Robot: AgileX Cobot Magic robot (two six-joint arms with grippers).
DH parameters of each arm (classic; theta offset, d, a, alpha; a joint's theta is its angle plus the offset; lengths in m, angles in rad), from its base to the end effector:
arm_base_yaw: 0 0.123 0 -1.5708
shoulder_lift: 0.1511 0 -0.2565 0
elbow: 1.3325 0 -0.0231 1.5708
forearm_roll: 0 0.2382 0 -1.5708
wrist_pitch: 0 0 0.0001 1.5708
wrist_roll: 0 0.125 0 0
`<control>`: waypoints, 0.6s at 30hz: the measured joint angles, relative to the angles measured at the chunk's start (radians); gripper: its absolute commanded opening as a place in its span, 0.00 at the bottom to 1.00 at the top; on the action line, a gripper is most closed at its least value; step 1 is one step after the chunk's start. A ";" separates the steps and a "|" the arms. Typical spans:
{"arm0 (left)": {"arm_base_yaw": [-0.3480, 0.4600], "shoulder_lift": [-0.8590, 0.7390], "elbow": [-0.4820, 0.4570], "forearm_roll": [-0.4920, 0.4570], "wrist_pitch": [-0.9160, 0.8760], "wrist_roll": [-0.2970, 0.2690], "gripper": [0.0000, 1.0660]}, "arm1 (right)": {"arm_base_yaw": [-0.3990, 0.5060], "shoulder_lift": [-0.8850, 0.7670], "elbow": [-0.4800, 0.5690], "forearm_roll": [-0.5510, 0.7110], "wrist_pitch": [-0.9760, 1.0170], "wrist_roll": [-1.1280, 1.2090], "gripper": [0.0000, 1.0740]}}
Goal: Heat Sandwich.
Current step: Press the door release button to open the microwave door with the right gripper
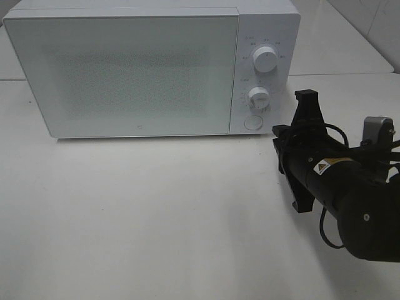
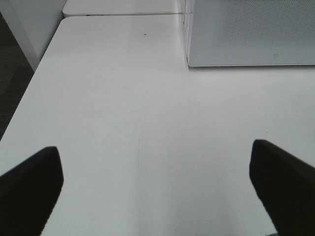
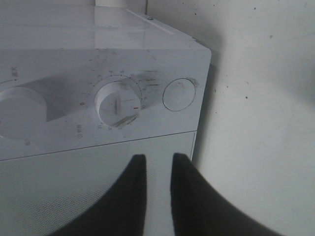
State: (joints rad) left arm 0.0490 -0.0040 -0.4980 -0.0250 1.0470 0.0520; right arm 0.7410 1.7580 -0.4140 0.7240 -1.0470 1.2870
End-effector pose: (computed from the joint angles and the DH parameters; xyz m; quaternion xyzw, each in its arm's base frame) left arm 0.0436 -0.0006 0.2569 0.0017 0.8490 0.0142 0.5281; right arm 0.2528 0.1342 0.1110 0.5144 0.6108 0.4325 0.4187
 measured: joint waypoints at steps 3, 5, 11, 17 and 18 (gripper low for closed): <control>0.000 0.000 0.000 0.000 0.000 0.000 0.92 | 0.000 0.000 0.000 0.000 0.008 0.025 0.00; 0.000 0.000 0.000 0.000 0.000 0.000 0.92 | 0.000 0.000 0.000 0.000 0.008 0.025 0.00; 0.000 0.000 0.000 0.000 0.000 0.000 0.92 | 0.000 0.012 -0.003 0.000 0.048 0.053 0.00; 0.000 0.000 0.000 0.000 0.000 0.000 0.92 | -0.003 0.083 -0.054 -0.002 0.060 0.076 0.00; 0.000 0.000 0.000 0.000 0.000 0.000 0.92 | -0.003 0.083 -0.054 -0.002 0.060 0.076 0.00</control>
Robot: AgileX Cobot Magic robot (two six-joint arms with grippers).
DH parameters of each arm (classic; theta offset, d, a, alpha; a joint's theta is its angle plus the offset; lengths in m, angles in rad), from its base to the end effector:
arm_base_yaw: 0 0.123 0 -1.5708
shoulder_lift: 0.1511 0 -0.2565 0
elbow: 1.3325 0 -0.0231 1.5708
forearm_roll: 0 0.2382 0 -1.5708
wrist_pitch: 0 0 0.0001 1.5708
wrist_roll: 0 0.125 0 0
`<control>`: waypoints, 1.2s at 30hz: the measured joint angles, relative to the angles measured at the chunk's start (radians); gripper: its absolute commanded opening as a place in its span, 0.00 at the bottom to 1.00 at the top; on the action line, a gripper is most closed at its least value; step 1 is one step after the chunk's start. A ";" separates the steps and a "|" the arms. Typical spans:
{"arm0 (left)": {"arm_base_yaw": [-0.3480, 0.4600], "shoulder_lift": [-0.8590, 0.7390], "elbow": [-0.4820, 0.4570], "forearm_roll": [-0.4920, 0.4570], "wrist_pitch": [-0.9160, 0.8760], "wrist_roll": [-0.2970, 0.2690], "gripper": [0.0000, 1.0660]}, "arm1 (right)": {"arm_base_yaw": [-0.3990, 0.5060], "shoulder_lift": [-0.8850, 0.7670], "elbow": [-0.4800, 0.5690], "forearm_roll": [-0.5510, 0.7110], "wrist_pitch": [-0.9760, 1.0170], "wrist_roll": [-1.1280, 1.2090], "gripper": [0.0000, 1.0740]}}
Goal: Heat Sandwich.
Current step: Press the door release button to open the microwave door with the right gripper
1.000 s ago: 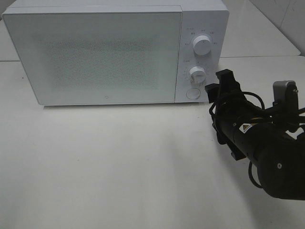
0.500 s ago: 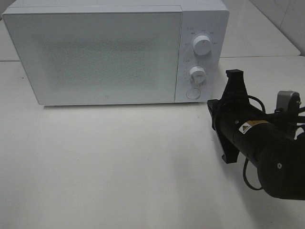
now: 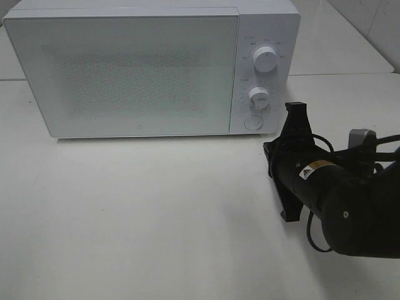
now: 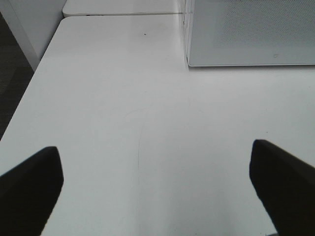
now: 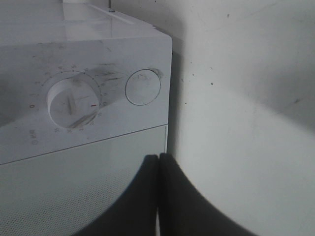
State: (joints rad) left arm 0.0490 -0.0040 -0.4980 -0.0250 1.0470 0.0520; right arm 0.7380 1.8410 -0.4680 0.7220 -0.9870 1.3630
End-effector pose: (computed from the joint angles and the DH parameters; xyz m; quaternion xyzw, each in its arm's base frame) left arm 0.0436 -0.0006 0.2569 0.0017 0.8490 0.0142 0.5281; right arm 0.2598 0.1431 0.0908 0.5470 0.6142 0.4218 0.3816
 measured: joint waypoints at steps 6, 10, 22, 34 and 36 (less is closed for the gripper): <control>0.000 0.000 0.000 0.000 0.000 0.000 0.92 | -0.056 0.058 -0.067 -0.065 0.021 0.002 0.00; 0.000 0.000 0.000 0.000 0.000 0.000 0.92 | -0.092 0.088 -0.118 -0.098 0.053 0.005 0.00; 0.000 0.000 0.000 0.000 0.000 0.000 0.92 | -0.185 0.206 -0.282 -0.167 0.112 0.005 0.00; 0.000 0.000 0.000 0.000 0.000 0.000 0.92 | -0.227 0.267 -0.361 -0.174 0.154 0.004 0.00; 0.000 0.000 0.000 0.000 0.000 0.000 0.92 | -0.233 0.270 -0.372 -0.173 0.158 0.004 0.01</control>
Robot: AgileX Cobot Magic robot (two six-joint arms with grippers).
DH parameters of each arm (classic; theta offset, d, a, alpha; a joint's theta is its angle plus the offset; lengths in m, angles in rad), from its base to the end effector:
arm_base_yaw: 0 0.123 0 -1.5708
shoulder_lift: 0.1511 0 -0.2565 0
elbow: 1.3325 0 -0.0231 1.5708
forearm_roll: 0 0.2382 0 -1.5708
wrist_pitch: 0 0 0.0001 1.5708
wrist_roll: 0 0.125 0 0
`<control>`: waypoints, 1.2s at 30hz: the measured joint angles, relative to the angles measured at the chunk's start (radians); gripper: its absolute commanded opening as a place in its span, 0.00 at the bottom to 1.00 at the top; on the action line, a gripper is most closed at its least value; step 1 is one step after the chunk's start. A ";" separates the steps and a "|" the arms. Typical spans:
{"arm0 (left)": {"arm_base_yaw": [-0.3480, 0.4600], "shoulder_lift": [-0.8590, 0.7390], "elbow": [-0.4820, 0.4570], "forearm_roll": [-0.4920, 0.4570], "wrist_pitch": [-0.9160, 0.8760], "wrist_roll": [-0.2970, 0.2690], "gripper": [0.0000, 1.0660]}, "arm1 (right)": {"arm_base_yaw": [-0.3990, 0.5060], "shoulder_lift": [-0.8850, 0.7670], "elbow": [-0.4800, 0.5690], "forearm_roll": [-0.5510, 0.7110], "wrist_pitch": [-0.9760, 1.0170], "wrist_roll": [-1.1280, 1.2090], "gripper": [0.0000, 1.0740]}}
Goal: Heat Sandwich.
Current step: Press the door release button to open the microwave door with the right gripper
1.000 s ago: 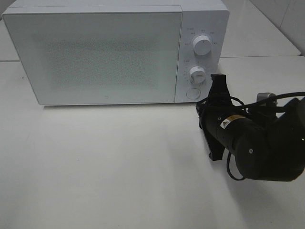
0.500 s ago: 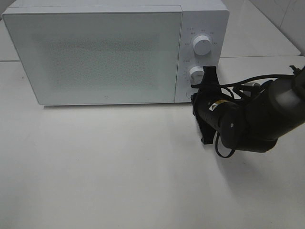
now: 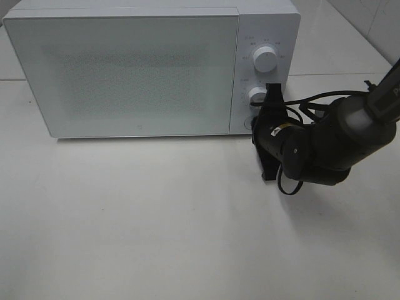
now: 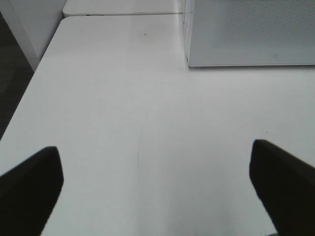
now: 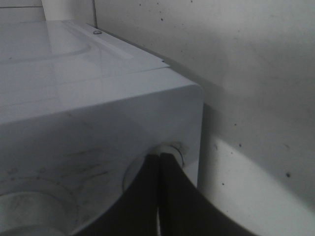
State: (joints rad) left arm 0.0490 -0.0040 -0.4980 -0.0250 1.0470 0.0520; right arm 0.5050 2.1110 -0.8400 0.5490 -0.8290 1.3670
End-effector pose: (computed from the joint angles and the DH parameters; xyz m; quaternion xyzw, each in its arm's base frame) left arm 0.0436 -0.0006 0.2569 0.0017 0.8490 0.0142 0.5281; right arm 0.3553 0.1415 0.0601 0.5704 0.6073 0.4075 0.3739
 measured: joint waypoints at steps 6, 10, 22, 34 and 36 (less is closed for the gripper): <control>0.000 0.000 0.000 0.001 0.000 0.000 0.92 | 0.000 0.018 -0.027 0.005 0.016 -0.005 0.01; 0.000 0.000 0.000 0.001 0.000 0.000 0.92 | 0.002 0.024 -0.035 0.015 0.021 -0.007 0.01; 0.000 0.000 0.000 0.001 0.000 0.000 0.92 | 0.012 0.032 -0.033 0.037 -0.058 -0.034 0.02; 0.000 0.000 0.000 0.001 0.000 0.000 0.92 | 0.016 0.067 -0.095 0.102 -0.048 -0.085 0.02; 0.000 0.000 0.000 0.001 0.000 0.000 0.92 | 0.017 0.067 -0.103 0.113 -0.037 -0.087 0.02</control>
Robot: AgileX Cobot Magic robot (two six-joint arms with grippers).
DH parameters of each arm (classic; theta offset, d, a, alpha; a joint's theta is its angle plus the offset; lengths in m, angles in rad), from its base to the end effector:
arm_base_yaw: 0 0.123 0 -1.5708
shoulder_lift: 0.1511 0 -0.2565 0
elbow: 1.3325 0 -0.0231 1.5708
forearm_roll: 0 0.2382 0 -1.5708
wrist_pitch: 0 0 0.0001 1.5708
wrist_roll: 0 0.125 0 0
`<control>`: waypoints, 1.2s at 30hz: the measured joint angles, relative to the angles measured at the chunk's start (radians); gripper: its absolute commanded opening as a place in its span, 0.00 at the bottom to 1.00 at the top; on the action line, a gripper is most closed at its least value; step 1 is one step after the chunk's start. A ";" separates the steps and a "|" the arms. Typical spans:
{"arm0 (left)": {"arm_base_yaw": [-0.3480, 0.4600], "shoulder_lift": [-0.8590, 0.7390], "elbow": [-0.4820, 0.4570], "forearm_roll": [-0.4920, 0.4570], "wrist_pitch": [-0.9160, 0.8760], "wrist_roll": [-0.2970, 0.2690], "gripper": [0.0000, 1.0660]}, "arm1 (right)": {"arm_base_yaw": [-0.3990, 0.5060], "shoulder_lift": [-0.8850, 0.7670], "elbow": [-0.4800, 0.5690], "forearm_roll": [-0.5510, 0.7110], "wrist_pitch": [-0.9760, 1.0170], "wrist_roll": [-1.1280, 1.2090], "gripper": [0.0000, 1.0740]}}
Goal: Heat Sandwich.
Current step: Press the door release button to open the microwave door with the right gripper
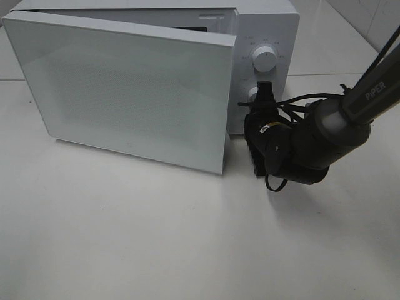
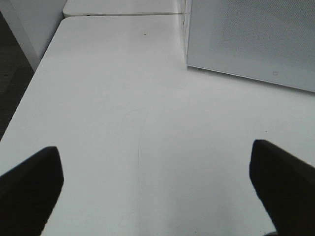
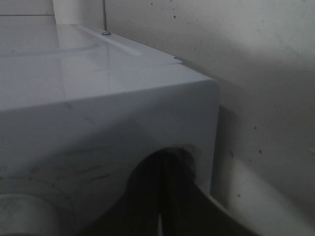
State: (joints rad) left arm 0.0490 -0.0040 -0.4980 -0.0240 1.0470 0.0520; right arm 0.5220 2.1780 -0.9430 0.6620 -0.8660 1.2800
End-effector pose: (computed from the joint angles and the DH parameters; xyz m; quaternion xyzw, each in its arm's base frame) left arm 0.0436 -0.0005 0.2569 0.0017 0.8490 0.0147 0.5281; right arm 0.3732 0.1472 0.0584 0.5743 0.5851 0.4011 0.4087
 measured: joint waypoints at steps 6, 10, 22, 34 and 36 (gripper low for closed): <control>0.000 0.000 0.000 0.000 0.000 0.000 0.92 | 0.000 0.000 -0.006 0.005 0.032 -0.016 0.02; 0.000 0.000 0.000 0.000 0.000 0.000 0.92 | 0.000 0.000 -0.009 0.010 0.044 -0.017 0.03; 0.000 0.000 0.000 0.000 0.000 0.000 0.92 | -0.004 -0.015 -0.017 0.023 0.092 -0.036 0.03; 0.000 0.000 0.000 0.000 0.000 0.000 0.92 | -0.024 -0.052 -0.006 -0.011 0.170 -0.048 0.03; 0.000 0.000 0.000 0.000 0.000 0.000 0.92 | -0.032 -0.069 0.004 -0.043 0.192 -0.034 0.03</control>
State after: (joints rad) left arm 0.0490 -0.0040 -0.4980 -0.0240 1.0470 0.0520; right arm 0.4900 2.1090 -0.9390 0.6190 -0.6740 1.2460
